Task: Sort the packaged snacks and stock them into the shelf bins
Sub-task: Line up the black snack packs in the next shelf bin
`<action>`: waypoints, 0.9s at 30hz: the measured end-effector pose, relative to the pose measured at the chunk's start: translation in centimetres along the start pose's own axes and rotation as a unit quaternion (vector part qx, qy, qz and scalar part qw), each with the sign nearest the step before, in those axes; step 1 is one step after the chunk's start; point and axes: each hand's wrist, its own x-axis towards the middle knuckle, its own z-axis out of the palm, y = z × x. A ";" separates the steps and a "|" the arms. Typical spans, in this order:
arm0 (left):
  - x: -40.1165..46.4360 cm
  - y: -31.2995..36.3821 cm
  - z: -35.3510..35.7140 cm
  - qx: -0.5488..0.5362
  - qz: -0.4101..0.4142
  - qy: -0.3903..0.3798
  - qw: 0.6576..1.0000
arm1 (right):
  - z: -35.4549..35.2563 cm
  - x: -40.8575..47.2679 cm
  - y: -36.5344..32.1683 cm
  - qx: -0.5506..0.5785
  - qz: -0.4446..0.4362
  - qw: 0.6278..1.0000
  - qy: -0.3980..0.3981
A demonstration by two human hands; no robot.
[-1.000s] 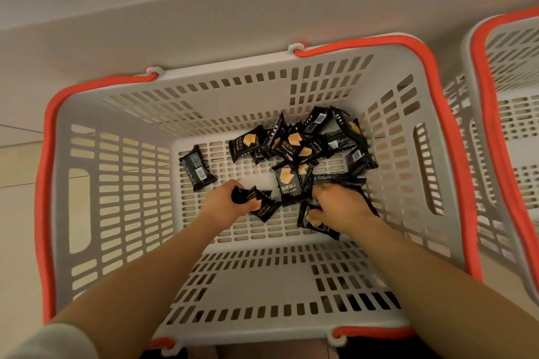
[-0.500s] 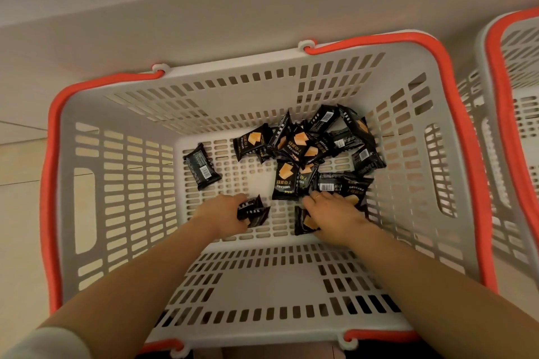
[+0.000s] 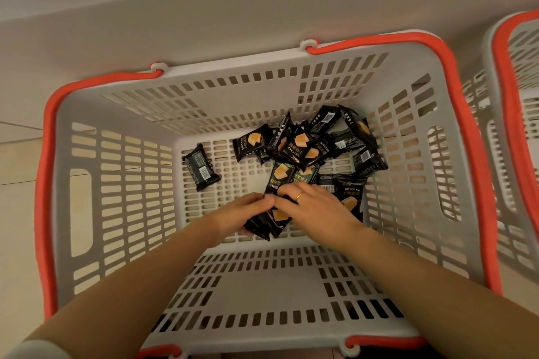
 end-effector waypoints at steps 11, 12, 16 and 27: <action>0.7 -0.8 -0.5 0.132 0.041 0.136 0.981 | -0.2 -0.8 3.6 -0.096 0.176 0.979 -0.049; 0.7 -0.8 -0.8 0.171 0.050 0.149 0.973 | 0.0 -1.2 4.2 -0.123 0.192 0.970 -0.088; 0.3 -0.4 -1.7 0.221 0.078 0.161 0.959 | 0.3 -1.5 4.7 -0.187 0.192 0.951 -0.151; -9.2 6.1 -3.5 0.261 0.227 0.148 0.927 | -8.2 -3.8 0.3 0.214 0.342 0.914 0.031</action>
